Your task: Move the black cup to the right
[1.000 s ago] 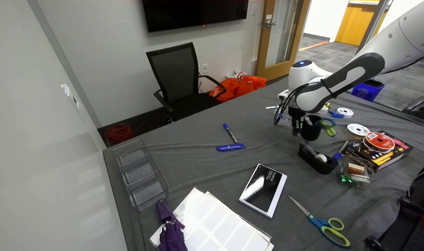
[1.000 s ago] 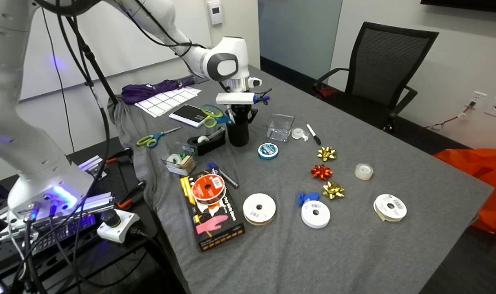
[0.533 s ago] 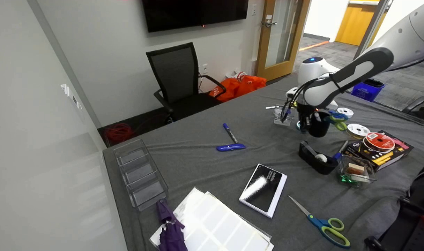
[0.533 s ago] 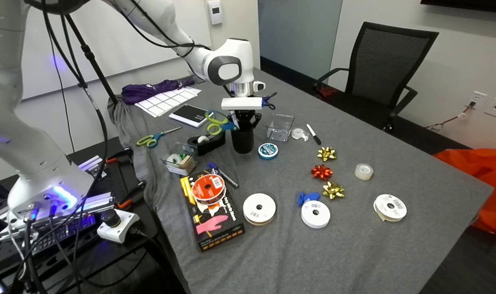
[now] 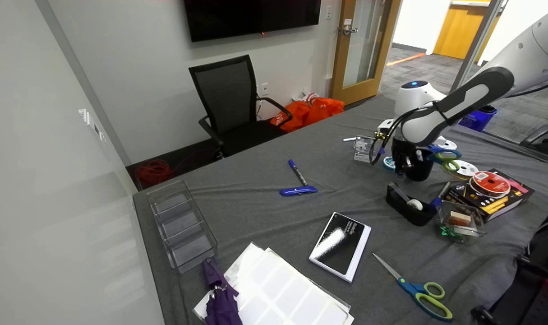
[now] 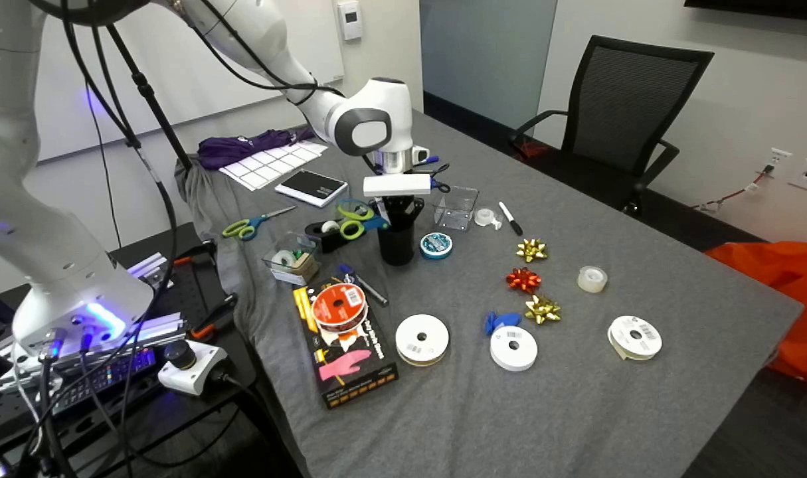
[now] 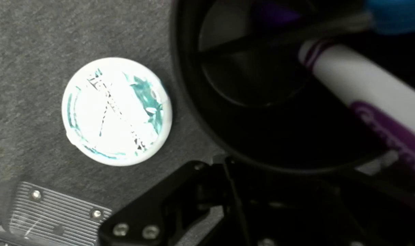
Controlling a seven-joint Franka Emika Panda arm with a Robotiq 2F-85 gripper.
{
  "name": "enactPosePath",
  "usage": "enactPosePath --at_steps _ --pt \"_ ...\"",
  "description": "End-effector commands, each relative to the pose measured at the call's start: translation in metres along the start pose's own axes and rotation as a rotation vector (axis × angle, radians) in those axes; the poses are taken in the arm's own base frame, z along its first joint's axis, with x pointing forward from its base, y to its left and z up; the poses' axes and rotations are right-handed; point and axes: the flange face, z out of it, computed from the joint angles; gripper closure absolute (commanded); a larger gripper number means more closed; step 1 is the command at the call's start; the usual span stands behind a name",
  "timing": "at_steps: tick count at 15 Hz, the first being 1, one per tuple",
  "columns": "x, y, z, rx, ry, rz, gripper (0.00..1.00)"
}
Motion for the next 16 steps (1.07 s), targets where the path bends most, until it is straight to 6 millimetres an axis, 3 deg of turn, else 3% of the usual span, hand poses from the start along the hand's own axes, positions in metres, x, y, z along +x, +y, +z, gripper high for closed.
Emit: enactPosePath --at_steps 1,3,4,6,13,16 --pt "-0.010 -0.007 0.001 -0.030 0.008 -0.045 0.95" --pt "-0.011 -0.010 0.004 -0.034 0.008 -0.052 0.95" --pt "-0.012 -0.010 0.005 -0.036 0.011 -0.052 0.57" --pt "-0.012 -0.011 0.004 -0.036 0.011 -0.052 0.52" --pt "-0.009 -0.009 -0.005 -0.040 0.036 -0.032 0.03" --pt "0.001 -0.010 -0.017 -0.039 0.089 -0.001 0.00"
